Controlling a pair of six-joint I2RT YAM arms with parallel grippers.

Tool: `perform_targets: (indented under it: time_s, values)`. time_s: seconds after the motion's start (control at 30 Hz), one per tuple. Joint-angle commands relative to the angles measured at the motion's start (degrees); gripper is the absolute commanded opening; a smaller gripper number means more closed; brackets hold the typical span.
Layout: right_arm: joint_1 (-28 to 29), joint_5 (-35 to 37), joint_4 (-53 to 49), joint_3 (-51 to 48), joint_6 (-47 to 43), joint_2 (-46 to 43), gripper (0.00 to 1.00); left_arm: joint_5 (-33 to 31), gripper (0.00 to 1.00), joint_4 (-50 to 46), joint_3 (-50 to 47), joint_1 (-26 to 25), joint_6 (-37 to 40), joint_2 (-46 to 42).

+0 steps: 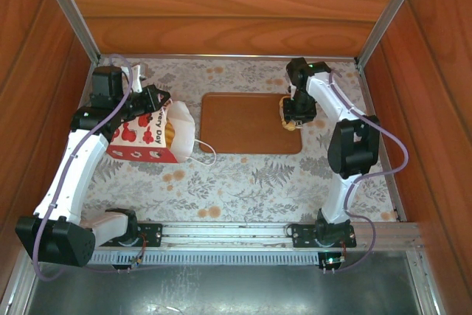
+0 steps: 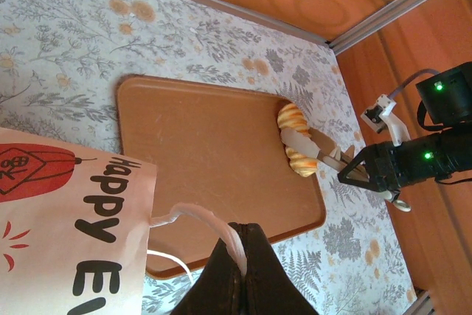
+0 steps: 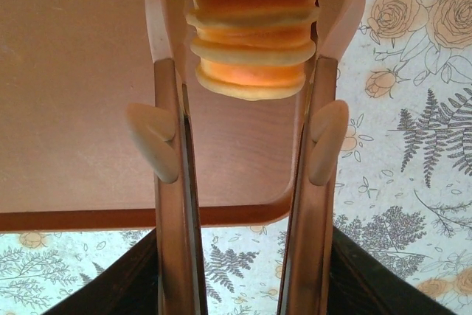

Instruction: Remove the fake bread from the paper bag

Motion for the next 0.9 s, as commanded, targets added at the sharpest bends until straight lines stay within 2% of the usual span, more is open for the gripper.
perform_targets:
  time_s: [0.0,0.47,0.67,0.87]
  values:
    - [-0.10,0.54,-0.10,1.02,-0.45,0.73,0.52,-0.05,0.00,2.01,-0.01,-0.23,-0.47,-0.95]
    - [-0.08,-4.53,1.89,-2.05,-2.85,-3.52,0.51,0.64,0.00,2.10,0.20,-0.24,-0.89,0.13]
    - [-0.15,0.39,0.76,-2.09,-1.83,-2.59,0.52,0.53,0.00,2.09,0.10,-0.27,-0.96,-0.38]
    - [-0.17,1.05,0.70,-1.63,-1.27,-2.22,0.51,0.65,0.00,2.19,0.24,-0.27,-1.24,-0.19]
